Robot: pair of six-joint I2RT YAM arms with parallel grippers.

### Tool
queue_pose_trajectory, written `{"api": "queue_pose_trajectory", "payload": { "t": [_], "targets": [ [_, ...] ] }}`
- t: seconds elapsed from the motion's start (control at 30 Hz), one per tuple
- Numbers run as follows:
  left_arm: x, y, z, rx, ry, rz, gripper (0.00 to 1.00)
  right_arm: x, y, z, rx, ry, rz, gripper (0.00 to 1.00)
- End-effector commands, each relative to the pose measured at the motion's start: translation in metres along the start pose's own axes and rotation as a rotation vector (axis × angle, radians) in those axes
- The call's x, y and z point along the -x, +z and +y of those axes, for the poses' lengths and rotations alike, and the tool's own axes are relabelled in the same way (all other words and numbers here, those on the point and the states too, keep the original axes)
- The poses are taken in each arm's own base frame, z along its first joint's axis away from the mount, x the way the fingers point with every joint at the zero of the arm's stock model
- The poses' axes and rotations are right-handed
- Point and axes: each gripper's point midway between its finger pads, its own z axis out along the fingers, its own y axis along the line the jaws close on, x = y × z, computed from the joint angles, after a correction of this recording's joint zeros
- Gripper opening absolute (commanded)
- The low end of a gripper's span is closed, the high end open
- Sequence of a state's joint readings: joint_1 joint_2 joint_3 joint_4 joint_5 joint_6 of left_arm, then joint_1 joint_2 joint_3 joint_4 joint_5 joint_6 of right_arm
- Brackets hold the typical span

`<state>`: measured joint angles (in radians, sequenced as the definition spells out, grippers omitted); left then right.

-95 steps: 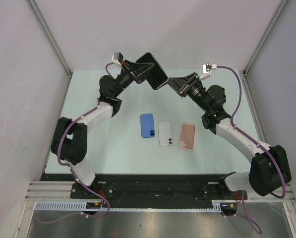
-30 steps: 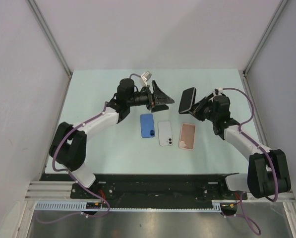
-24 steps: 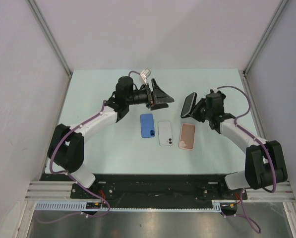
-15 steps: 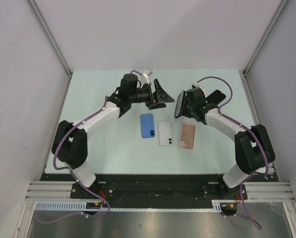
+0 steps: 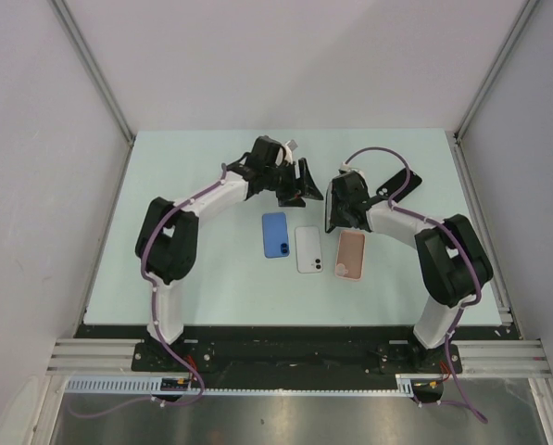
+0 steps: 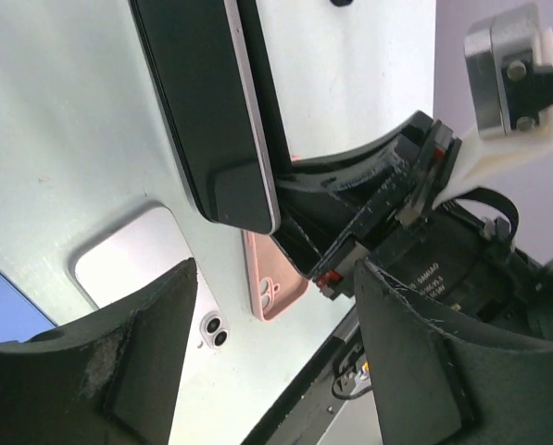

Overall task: Take the phone out of the phone case
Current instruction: Remove the phone case from the phone.

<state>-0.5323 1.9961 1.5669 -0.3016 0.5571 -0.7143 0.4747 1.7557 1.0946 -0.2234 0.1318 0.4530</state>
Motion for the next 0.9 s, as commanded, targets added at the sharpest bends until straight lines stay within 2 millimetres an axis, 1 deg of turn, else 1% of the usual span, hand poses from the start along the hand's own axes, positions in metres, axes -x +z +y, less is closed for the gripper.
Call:
{"api": "queue_pose_trajectory", "payload": {
  "t": [0.0,0.03,0.07,0.1,0.13,0.17,0.2,0.27,0.3,0.37,0.57,0.67,0.7,0.73,0.8,0.83,0.87],
  "targets": [
    [0.01,0.006,0.002,0.046,0.054,-0.014,0.72,0.028,0.004,0.017,0.051,-0.016,-0.083,0.0],
    [0.014,0.008,-0.003,0.048,0.066,-0.022,0.72,0.029,0.006,0.017,0.052,-0.011,-0.084,0.0],
    [0.012,0.015,0.005,0.074,0.055,-0.008,0.72,0.027,0.007,0.018,0.056,-0.01,-0.078,0.0],
    [0.011,0.019,0.007,0.082,0.053,-0.002,0.72,0.026,0.008,0.019,0.064,-0.005,-0.072,0.0],
    [0.014,0.02,0.003,0.087,0.058,-0.009,0.71,0.026,0.009,0.019,0.066,-0.003,-0.072,0.0],
    [0.012,0.027,0.01,0.104,0.052,0.001,0.71,0.025,0.008,0.021,0.077,0.002,-0.065,0.0],
    [0.013,0.03,0.007,0.099,0.058,0.001,0.7,0.024,0.008,0.022,0.084,0.008,-0.061,0.0],
    [0.009,0.037,0.012,0.105,0.055,0.022,0.71,0.026,0.008,0.022,0.092,0.01,-0.063,0.0],
    [0.008,0.04,0.009,0.096,0.064,0.027,0.7,0.027,0.008,0.023,0.098,0.01,-0.067,0.0],
    [0.006,0.044,0.013,0.106,0.069,0.036,0.71,0.028,0.007,0.022,0.101,0.015,-0.066,0.0],
    [0.007,0.056,0.009,0.114,0.083,0.045,0.71,0.032,0.004,0.023,0.119,0.031,-0.07,0.0],
    [0.01,0.061,0.013,0.13,0.085,0.051,0.71,0.033,0.003,0.026,0.134,0.037,-0.069,0.0],
    [0.013,0.061,0.01,0.13,0.088,0.05,0.71,0.034,0.003,0.027,0.136,0.039,-0.073,0.0],
    [0.012,0.065,0.014,0.137,0.089,0.06,0.71,0.033,0.003,0.027,0.141,0.04,-0.068,0.0],
    [0.013,0.066,0.014,0.155,0.099,0.065,0.71,0.035,0.003,0.028,0.145,0.045,-0.072,0.0],
    [0.013,0.068,0.021,0.18,0.105,0.063,0.7,0.035,0.003,0.028,0.147,0.045,-0.073,0.0],
    [0.012,0.067,0.022,0.189,0.106,0.064,0.7,0.035,0.002,0.028,0.147,0.047,-0.073,0.0]
  ]
}}
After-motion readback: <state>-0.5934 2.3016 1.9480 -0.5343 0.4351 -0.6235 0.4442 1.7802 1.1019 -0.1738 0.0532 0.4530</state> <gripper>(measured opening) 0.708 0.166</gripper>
